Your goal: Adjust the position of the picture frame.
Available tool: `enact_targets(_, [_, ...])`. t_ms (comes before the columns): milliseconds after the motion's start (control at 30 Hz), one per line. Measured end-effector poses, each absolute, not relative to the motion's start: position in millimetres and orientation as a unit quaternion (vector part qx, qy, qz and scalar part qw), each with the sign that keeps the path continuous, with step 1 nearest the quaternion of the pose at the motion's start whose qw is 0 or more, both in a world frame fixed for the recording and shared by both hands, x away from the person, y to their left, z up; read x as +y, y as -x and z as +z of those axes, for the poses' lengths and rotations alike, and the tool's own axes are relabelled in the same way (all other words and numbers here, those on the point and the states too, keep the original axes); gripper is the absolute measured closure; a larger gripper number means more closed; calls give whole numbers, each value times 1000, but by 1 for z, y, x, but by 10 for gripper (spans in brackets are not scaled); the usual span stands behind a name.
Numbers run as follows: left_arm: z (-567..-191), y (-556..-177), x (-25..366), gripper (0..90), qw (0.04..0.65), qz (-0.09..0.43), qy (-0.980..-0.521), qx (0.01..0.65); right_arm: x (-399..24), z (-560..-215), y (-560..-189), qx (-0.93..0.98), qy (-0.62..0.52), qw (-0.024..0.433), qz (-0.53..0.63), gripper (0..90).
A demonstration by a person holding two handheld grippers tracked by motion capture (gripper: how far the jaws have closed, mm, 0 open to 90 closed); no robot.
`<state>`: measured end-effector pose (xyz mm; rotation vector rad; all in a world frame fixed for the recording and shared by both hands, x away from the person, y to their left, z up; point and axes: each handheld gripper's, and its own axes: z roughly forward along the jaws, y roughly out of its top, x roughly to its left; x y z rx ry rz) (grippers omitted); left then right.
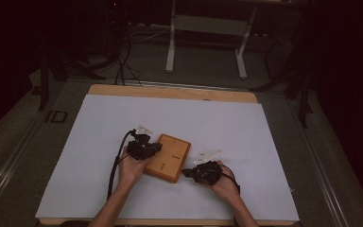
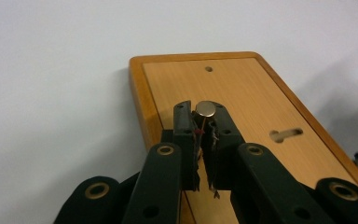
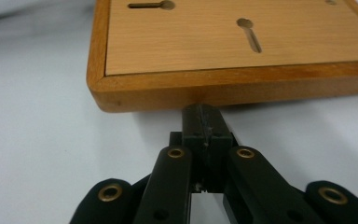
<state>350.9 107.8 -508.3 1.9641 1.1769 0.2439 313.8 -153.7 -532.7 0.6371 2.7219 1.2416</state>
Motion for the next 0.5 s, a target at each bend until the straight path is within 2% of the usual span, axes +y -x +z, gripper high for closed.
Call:
enact_targets(233, [-508,-352,107,842,404,102,-774,478,-142,-535,-309,892,-193,35,407,900])
enact_targets(500, [-507,-353,106,840,433,102,-762,470,-134,-530,-302,891,-172,28,419,900])
